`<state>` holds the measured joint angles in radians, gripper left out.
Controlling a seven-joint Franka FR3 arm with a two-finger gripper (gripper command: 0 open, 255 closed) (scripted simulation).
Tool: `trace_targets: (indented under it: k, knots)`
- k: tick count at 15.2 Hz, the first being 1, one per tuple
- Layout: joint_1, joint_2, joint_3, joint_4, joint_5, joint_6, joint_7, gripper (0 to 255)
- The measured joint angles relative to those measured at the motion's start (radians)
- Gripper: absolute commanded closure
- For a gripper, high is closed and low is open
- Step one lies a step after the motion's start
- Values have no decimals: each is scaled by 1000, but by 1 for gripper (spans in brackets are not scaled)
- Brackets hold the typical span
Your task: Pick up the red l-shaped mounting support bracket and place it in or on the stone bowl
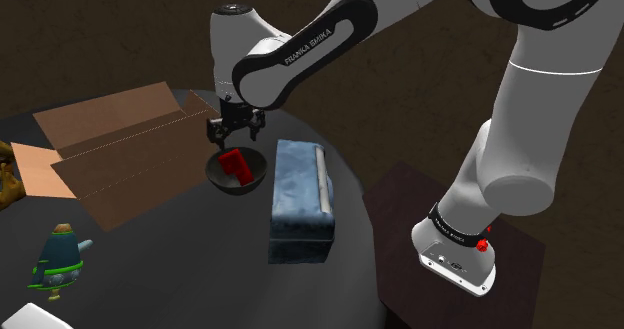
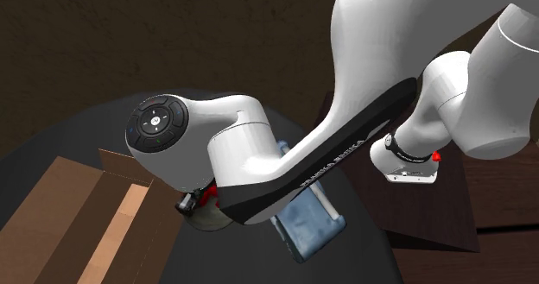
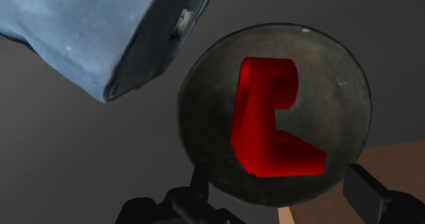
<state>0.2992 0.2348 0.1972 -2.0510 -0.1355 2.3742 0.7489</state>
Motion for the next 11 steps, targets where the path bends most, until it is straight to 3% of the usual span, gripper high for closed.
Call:
trace_targets:
  k: [11]
  knots:
    - [-3, -80, 10, 29, 30, -106, -19, 0]
